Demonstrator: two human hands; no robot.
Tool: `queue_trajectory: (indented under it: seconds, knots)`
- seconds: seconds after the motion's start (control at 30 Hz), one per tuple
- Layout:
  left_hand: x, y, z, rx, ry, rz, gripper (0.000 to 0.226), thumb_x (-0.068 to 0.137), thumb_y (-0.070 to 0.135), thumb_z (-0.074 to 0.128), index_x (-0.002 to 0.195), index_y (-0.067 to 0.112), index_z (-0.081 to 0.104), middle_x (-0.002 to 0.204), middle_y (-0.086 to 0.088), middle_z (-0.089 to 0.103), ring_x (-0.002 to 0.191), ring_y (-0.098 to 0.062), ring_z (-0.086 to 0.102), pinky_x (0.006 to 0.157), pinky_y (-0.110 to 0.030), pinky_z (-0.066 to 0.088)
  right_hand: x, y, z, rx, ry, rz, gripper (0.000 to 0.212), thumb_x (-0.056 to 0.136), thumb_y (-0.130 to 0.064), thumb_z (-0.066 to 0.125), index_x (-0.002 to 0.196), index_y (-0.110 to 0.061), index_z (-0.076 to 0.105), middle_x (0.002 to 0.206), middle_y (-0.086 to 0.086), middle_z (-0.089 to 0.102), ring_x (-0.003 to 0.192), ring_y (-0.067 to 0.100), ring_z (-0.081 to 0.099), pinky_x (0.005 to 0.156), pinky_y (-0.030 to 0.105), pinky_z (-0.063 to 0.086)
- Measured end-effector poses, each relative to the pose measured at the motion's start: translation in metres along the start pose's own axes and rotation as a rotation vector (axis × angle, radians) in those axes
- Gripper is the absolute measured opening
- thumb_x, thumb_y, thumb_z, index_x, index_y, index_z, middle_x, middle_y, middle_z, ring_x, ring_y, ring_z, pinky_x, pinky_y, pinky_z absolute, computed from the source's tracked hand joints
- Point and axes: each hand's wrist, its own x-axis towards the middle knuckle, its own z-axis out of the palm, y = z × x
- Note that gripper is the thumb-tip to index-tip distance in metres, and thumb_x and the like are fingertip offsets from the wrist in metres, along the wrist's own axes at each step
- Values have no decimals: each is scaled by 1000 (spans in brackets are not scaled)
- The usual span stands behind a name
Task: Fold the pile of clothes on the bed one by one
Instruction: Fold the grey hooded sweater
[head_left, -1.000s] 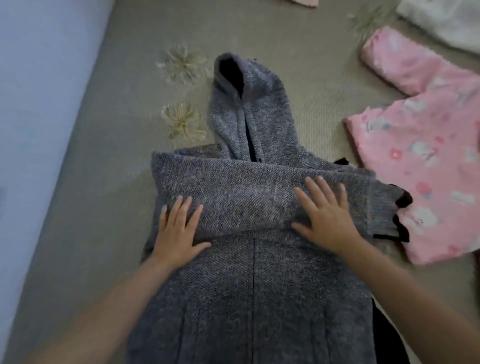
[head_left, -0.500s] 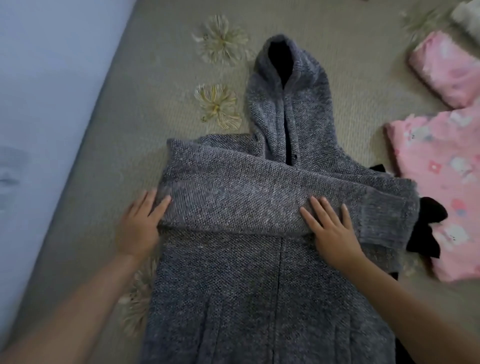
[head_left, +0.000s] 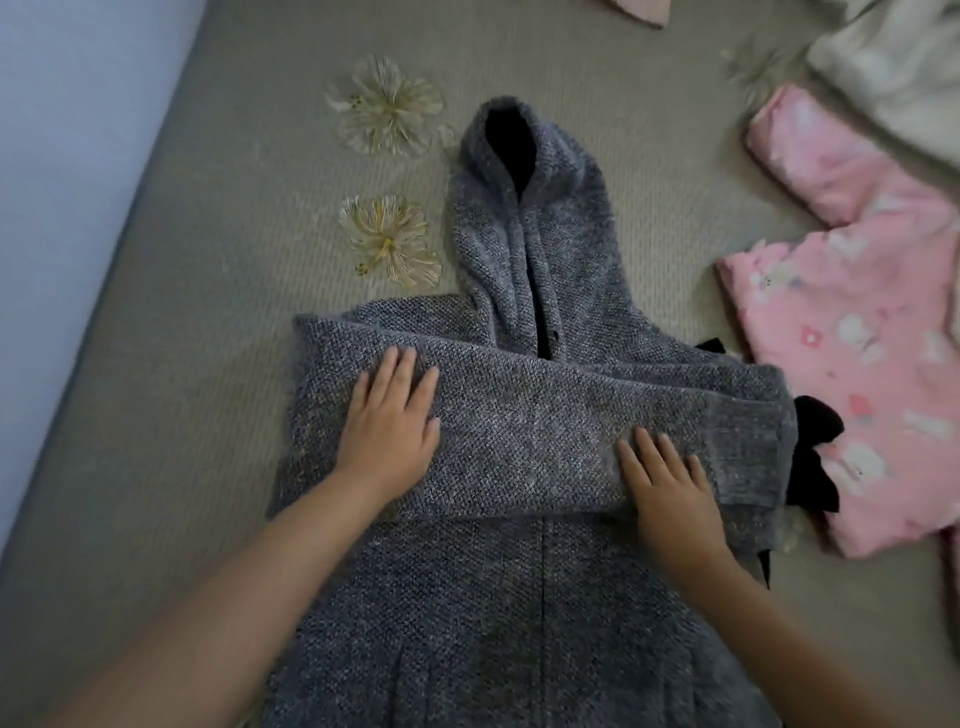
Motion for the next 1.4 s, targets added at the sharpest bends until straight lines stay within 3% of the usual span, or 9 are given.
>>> queue_trajectory:
  seconds: [0.23,0.3,0.37,0.57,0.83,0.97,1.13,1.27,1.4]
  knots:
    - [54,17,11,-10,94,-212,66,93,49,19,146,12,12,155,-13,5,143,-27,-4,112,-49,-5,12,-3,-14,13,-224,40,65,93,-25,35,147,-14,-1,155,11,-9,142,32,-6,112,52,9]
    - [73,14,10,-48,117,-217,67,92,49,20,146,9,14,154,-14,8,143,-27,0,112,-48,-5,26,-3,-36,74,-107,116,42,93,-28,36,131,-11,42,141,14,38,128,30,38,96,41,39]
    - [85,11,12,-58,118,-216,66,93,48,22,145,7,18,154,-14,12,143,-26,3,113,-47,-3,50,-3,-62,167,-12,201,27,93,-25,38,95,-9,59,106,10,62,95,29,59,66,29,42]
    - [94,10,21,-31,162,-242,65,91,44,31,143,6,23,152,-13,19,142,-25,8,110,-40,-6,135,-17,-124,322,280,105,24,92,-21,40,95,-5,58,82,8,57,66,21,48,49,22,35]
    - [105,9,13,-25,79,-252,81,80,50,8,144,2,20,152,-18,17,142,-29,10,109,-39,-9,250,-18,-180,622,492,76,41,96,-27,42,133,-10,41,131,11,47,117,29,47,96,39,41]
    - [106,9,9,-33,77,-243,75,79,44,22,130,-6,44,136,-26,43,128,-40,40,107,-53,25,296,-14,-193,795,362,180,51,98,-38,31,143,-14,25,145,10,35,132,28,33,108,44,28]
    - [106,11,10,-46,76,-230,75,78,45,22,129,-5,46,136,-25,43,127,-39,41,105,-54,24,290,-18,-186,811,355,155,18,87,-26,56,74,-16,52,64,-3,47,79,20,48,72,30,36]
    - [104,10,14,-13,63,-252,85,75,52,2,143,5,22,152,-15,17,142,-27,12,110,-39,-8,241,-10,-165,736,441,82,16,84,-13,58,68,-15,57,67,-7,43,78,18,44,75,34,35]
    - [104,9,19,57,57,-261,80,80,52,6,146,8,13,155,-11,8,143,-23,2,107,-38,-12,177,10,-133,786,460,6,24,80,2,62,103,-1,65,92,0,54,91,21,48,77,26,34]
